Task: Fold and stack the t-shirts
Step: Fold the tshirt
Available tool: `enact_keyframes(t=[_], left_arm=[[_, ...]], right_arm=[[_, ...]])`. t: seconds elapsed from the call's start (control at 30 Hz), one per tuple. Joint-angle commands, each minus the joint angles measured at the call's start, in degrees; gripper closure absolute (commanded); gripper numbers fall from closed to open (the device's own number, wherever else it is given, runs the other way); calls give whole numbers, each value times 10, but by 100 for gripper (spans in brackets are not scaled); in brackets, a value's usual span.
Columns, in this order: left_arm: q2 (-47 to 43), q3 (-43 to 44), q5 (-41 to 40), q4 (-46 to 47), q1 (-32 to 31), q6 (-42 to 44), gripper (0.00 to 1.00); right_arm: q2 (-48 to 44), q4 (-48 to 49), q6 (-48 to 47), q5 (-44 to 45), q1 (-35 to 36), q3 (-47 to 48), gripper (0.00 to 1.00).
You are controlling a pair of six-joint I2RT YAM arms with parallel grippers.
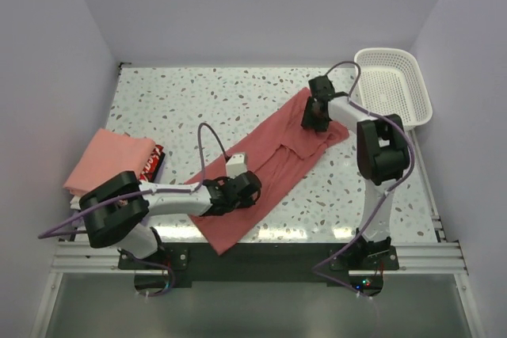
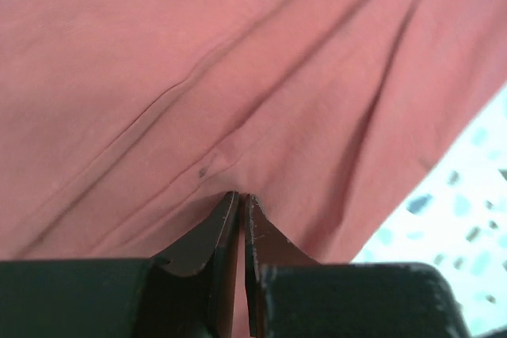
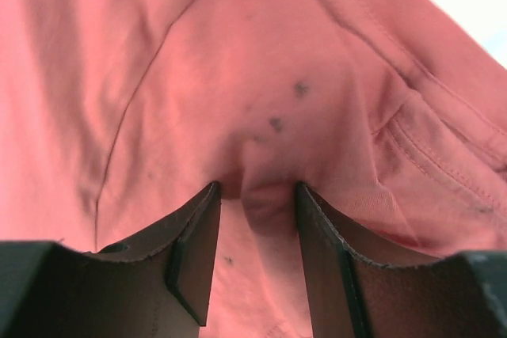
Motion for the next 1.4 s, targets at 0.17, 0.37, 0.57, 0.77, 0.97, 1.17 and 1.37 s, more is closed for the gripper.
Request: enact_keyframes(t=[0.17, 0.37, 0.57, 0.77, 0.97, 1.17, 1.37], left_arm=[[131, 78, 114, 21, -75, -107, 87], [209, 190, 158, 34, -67, -89, 86], [232, 201, 214, 73, -29, -76, 85], [232, 219, 248, 75, 5, -51, 84], [204, 224, 274, 90, 19, -29, 79], [129, 212, 256, 66, 17, -7, 65], [37, 196, 190, 1, 58, 22, 62]], right_arm=[[209, -141, -141, 8, 48, 322, 52], [353, -224, -217, 18, 65, 541, 39], [380, -197, -245, -5, 65, 578, 32], [358, -146, -245, -21, 65, 575, 22], [332, -136, -237, -34, 61, 617, 11], [221, -125, -201, -58, 51, 580, 6], [42, -129, -121, -75, 49, 387, 8]])
